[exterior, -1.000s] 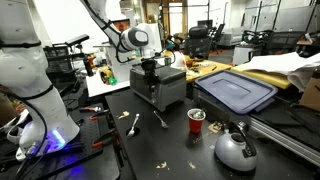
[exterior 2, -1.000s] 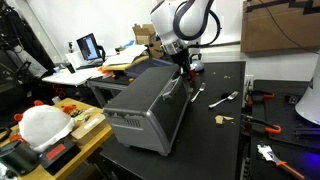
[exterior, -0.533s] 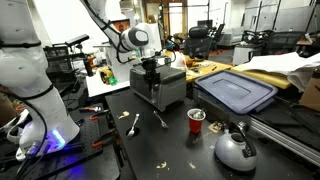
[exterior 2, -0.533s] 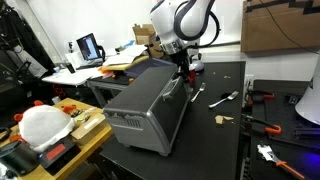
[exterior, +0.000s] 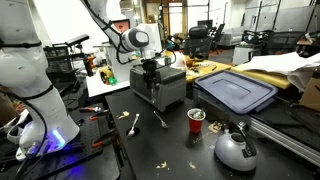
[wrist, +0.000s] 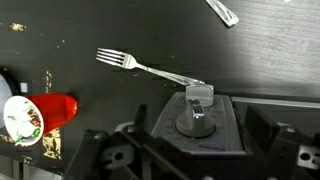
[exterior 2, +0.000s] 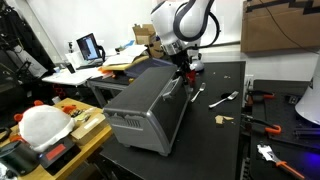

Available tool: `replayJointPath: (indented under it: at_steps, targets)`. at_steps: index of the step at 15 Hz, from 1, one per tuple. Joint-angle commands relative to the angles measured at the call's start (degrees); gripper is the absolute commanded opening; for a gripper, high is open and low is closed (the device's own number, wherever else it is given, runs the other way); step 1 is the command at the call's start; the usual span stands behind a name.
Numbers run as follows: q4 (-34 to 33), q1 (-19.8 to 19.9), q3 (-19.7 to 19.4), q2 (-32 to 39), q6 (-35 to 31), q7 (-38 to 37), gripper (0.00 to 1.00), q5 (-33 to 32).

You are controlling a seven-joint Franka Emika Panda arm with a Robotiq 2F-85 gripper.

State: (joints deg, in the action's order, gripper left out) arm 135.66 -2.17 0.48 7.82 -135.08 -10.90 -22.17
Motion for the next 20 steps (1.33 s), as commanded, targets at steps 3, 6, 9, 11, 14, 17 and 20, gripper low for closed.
replayJointPath:
  at_steps: [3,6,9,11,14,17,20]
  targets:
    - [-0.15,0.31,-0.42,0.76,-0.68,0.83,0.52,4.49]
    - [-0.32,0.47,-0.6,0.96,-0.57,1.08,0.3,6.18]
    - [-0.47,0.82,-0.84,1.21,-0.58,1.35,0.08,7.78]
    - [-0.76,1.43,-1.09,1.43,-0.64,1.79,0.0,8.79]
    - [-1.2,1.82,-1.21,1.83,-0.69,3.26,0.03,11.11]
    - [-1.58,2.5,-1.24,2.35,-0.88,5.04,0.03,14.41]
    - [-1.96,3.72,-0.86,2.73,-0.96,9.44,0.03,20.83]
